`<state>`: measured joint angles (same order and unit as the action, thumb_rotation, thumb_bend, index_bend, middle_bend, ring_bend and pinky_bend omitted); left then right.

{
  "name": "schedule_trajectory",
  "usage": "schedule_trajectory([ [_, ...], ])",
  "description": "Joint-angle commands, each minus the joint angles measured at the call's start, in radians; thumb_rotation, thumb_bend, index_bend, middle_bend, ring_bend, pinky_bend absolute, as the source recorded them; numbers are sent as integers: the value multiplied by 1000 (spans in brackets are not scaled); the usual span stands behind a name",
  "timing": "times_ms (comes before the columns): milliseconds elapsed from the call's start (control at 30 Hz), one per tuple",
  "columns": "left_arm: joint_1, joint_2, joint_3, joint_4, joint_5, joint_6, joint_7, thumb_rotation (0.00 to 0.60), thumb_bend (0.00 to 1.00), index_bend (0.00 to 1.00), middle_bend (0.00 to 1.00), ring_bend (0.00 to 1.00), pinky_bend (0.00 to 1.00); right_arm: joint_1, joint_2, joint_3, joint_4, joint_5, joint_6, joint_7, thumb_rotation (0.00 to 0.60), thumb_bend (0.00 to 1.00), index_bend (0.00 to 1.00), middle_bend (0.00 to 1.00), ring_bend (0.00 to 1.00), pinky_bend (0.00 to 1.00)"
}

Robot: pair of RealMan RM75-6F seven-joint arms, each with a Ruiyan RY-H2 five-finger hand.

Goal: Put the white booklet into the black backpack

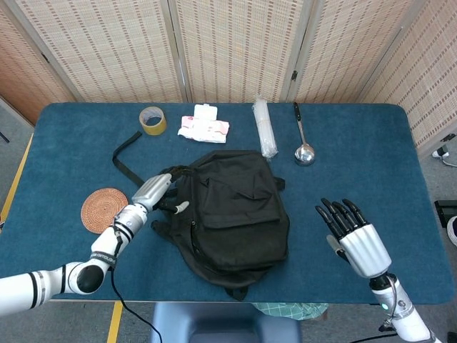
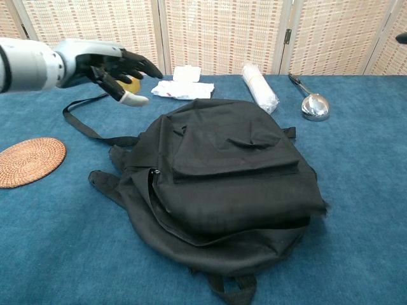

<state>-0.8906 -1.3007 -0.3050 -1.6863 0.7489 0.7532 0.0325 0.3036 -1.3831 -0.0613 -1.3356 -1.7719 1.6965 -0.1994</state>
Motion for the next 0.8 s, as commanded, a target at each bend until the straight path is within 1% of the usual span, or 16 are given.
schedule_trajectory([
  [33,66,26,37,-9,75,94,-6,600,396,250,109,66,0,-8,49,23,-46,49,-33,43,600,365,9,130,213,205],
  [167,125,43,69,-5,143,178,-5,600,399,275,108,77,0,-5,117,16,-104,87,-102,135,600,371,66,143,226,216],
  [233,156,51,88,-4,180,223,-1,600,399,283,109,82,0,1,159,5,-128,95,-142,185,600,378,69,153,231,216],
  [333,219,69,123,-15,244,312,8,600,399,286,110,83,0,-8,202,0,-143,112,-163,265,600,379,80,148,230,212],
  [467,308,90,163,-36,317,436,8,600,398,280,110,83,0,-43,233,2,-160,151,-157,338,600,379,89,127,199,153],
  [667,433,128,228,-64,422,589,24,600,396,248,109,82,0,-116,257,-3,-178,195,-126,330,600,379,89,93,146,94],
  [800,510,136,274,-67,496,686,53,600,396,224,110,82,0,-149,281,-2,-199,208,-109,370,600,379,85,78,115,56],
])
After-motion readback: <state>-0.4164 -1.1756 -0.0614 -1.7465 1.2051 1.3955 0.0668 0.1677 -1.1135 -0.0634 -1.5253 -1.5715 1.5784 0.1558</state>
